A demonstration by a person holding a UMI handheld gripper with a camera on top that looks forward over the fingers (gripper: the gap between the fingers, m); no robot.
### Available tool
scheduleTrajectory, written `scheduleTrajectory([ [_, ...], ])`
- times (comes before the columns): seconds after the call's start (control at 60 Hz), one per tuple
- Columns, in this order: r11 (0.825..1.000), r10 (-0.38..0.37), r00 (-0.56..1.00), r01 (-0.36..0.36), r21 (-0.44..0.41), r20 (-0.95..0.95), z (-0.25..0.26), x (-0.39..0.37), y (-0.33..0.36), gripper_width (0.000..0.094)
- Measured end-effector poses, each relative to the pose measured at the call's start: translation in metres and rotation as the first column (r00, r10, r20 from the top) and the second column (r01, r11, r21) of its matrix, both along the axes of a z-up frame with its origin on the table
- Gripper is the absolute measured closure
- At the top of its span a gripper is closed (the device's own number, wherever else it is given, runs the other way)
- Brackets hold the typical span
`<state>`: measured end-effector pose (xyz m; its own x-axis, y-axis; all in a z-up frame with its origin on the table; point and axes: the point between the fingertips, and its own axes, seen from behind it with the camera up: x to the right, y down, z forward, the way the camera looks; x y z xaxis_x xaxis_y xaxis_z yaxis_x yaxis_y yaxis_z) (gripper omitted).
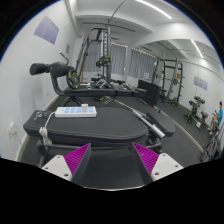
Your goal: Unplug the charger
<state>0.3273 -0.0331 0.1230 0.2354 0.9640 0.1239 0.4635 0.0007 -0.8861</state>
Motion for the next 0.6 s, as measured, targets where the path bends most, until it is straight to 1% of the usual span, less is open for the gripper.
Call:
scheduleTrajectory([
  [0.183,0.998,0.059,0.998,-0.06,-0.01,-0.01,0.001,-0.033,-0.021,0.0079],
  [0.317,0.994,0.1,0.995,-0.101,-0.032,-0.016,-0.002,-0.059,-0.05,0.008],
  [0.45,0.988,0.149,0.989,-0.15,-0.043,-0.022,-0.005,-0.089,-0.07,0.0077],
  [0.6,0.975,0.219,0.975,-0.221,-0.04,-0.045,-0.007,-0.126,-0.099,0.0078],
])
